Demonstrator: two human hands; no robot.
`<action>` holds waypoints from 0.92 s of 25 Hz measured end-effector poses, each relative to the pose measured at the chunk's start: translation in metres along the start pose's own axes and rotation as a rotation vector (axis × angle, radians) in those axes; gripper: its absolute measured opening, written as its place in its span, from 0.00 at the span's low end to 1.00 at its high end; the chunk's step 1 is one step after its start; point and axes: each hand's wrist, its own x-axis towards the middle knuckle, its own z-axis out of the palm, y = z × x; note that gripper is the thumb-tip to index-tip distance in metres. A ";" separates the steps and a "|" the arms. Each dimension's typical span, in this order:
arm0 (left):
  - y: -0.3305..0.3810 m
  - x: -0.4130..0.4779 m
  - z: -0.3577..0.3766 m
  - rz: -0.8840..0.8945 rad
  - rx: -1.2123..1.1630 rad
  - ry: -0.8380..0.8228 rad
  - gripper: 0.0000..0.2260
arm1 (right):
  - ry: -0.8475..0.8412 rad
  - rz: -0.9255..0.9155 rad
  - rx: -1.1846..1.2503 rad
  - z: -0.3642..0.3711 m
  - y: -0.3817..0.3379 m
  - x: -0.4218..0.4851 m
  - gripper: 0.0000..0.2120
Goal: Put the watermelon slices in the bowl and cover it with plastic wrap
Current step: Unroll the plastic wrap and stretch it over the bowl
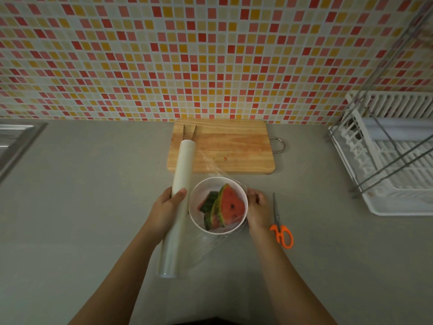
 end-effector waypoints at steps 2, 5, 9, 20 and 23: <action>0.000 0.000 -0.001 -0.002 -0.004 0.002 0.18 | 0.067 -0.084 -0.169 -0.003 -0.003 0.002 0.12; 0.002 -0.003 0.002 0.003 -0.031 -0.005 0.17 | 0.172 -0.206 -0.274 -0.009 -0.004 0.009 0.14; -0.001 -0.005 0.005 -0.029 -0.071 0.018 0.17 | 0.144 -0.217 -0.294 -0.019 0.002 0.005 0.14; -0.003 -0.004 0.008 -0.017 -0.104 0.022 0.17 | -0.381 -0.290 0.113 -0.005 -0.001 -0.009 0.39; -0.001 0.000 0.009 0.009 -0.025 0.066 0.18 | -0.309 -0.155 0.106 0.004 0.009 -0.011 0.27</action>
